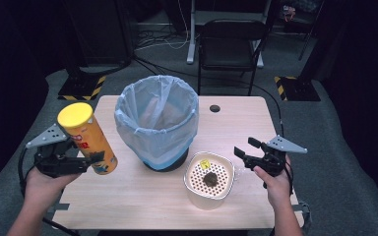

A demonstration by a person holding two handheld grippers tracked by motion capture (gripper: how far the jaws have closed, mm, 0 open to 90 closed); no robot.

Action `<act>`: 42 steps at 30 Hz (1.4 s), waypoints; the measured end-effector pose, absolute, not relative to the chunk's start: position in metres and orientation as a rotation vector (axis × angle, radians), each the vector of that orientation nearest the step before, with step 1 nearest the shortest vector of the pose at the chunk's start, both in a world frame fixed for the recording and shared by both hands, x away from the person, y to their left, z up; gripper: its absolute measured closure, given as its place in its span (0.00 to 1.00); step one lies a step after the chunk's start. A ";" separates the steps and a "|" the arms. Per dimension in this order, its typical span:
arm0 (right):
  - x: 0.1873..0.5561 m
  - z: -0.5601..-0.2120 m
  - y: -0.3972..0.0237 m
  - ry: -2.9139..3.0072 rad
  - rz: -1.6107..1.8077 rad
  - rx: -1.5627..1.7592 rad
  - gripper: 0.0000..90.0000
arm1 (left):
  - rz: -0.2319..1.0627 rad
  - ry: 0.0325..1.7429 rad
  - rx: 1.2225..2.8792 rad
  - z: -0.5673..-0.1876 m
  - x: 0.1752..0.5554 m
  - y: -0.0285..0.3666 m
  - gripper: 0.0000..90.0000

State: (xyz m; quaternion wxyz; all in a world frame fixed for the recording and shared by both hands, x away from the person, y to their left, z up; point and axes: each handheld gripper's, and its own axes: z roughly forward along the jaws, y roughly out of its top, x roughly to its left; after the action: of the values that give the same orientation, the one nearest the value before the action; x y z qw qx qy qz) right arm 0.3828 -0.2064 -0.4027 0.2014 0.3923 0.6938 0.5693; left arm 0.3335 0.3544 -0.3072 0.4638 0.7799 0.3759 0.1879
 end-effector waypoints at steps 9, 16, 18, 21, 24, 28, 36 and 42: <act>0.384 -0.405 -0.208 1.940 1.585 1.105 0.29 | 0.472 0.923 1.899 -0.272 0.337 0.353 0.27; 0.385 -0.406 -0.208 1.939 1.584 1.109 0.29 | 0.503 0.915 1.902 -0.237 0.341 0.350 0.27; 0.385 -0.406 -0.208 1.939 1.585 1.108 0.29 | 0.508 0.909 1.900 -0.233 0.342 0.350 0.27; 0.385 -0.406 -0.208 1.940 1.583 1.113 0.29 | 0.506 0.908 1.897 -0.224 0.347 0.347 0.27; 0.385 -0.407 -0.208 1.944 1.581 1.108 0.29 | 0.520 0.899 1.903 -0.214 0.355 0.339 0.27; 0.385 -0.407 -0.208 1.942 1.582 1.121 0.29 | 0.519 0.889 1.905 -0.205 0.363 0.331 0.27; 0.386 -0.408 -0.210 1.938 1.578 1.120 0.29 | 0.526 0.882 1.902 -0.193 0.377 0.316 0.27; 0.385 -0.408 -0.211 1.937 1.584 1.132 0.29 | 0.510 0.878 1.901 -0.188 0.391 0.301 0.27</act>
State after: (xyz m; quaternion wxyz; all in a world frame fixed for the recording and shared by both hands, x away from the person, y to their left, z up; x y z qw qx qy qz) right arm 0.3851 -0.2106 -0.4079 0.1963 0.4041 0.6916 0.5656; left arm 0.3912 0.3013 -0.1882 0.4732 0.7770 0.3589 0.2085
